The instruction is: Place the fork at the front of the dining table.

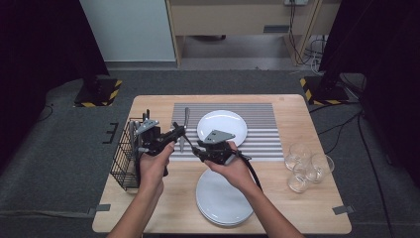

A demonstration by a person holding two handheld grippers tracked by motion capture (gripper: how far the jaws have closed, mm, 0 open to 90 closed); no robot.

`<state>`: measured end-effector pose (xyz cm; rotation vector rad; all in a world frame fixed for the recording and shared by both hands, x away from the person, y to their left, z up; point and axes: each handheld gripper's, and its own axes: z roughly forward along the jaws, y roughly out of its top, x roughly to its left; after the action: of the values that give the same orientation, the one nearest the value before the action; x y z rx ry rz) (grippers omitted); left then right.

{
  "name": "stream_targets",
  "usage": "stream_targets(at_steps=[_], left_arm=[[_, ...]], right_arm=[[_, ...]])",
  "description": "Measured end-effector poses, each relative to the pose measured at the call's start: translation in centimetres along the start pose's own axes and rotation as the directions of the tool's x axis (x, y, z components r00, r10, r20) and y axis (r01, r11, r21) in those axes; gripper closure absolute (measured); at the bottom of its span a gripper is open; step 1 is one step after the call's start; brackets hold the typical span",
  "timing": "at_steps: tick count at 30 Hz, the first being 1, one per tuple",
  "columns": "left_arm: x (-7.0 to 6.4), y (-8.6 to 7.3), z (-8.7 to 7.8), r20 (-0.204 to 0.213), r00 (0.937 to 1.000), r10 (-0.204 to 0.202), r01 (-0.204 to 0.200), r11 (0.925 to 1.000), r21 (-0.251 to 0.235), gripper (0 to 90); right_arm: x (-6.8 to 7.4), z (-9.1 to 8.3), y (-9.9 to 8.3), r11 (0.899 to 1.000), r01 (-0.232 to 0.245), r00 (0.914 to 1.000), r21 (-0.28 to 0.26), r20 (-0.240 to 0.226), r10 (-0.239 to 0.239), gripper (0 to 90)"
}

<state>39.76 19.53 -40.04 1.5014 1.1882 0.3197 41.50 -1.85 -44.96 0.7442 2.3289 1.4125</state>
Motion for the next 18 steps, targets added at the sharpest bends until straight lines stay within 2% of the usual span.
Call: stream_targets(at_steps=[18], left_arm=[[0.06, -0.23, 0.37, 0.004, 1.0000, -0.002, 0.002, 0.9999, 0.015, 86.9]], right_arm=[[0.10, 1.00, 0.02, 1.000, -0.006, 0.9997, 0.002, -0.022, 0.006, 70.9]])
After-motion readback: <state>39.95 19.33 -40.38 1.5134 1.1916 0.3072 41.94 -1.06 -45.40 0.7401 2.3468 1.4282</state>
